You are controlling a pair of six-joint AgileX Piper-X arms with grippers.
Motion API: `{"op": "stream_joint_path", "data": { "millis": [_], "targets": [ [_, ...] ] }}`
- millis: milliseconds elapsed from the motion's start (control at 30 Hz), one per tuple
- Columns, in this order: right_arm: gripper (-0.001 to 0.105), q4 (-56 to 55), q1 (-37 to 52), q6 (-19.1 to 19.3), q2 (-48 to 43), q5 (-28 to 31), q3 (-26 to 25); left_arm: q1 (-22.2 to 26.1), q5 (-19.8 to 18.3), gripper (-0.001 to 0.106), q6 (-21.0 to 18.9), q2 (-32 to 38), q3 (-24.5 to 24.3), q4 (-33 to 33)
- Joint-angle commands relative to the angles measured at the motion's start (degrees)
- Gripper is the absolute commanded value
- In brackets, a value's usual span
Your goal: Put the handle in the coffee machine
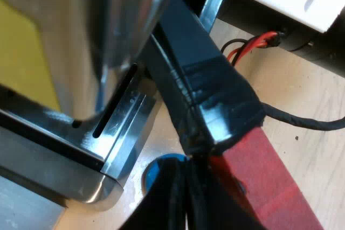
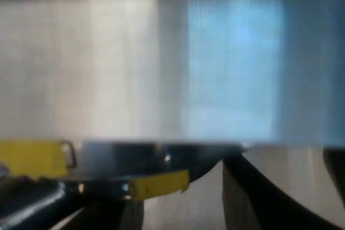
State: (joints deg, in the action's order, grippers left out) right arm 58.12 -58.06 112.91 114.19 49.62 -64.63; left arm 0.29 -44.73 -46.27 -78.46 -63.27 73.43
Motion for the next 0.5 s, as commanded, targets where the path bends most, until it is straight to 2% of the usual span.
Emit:
{"op": "stream_joint_path", "data": {
  "millis": [33, 267, 500],
  "targets": [
    [0.039, 2.11, 0.24, 0.08, -1.4, -2.3, -0.71, -1.11, -6.31, 0.0, 0.24, 0.96, 0.33, 4.94],
    [0.039, -0.36, 0.13, -3.63, -1.4, -3.25, 1.51, -1.11, -6.31, 0.0, 0.24, 1.3, 0.33, 5.12],
    [0.039, -0.48, 0.08, -3.62, -1.4, -3.6, 3.01, -1.11, -6.31, 0.0, 0.24, 1.28, 0.33, 5.12]
  ]
}}
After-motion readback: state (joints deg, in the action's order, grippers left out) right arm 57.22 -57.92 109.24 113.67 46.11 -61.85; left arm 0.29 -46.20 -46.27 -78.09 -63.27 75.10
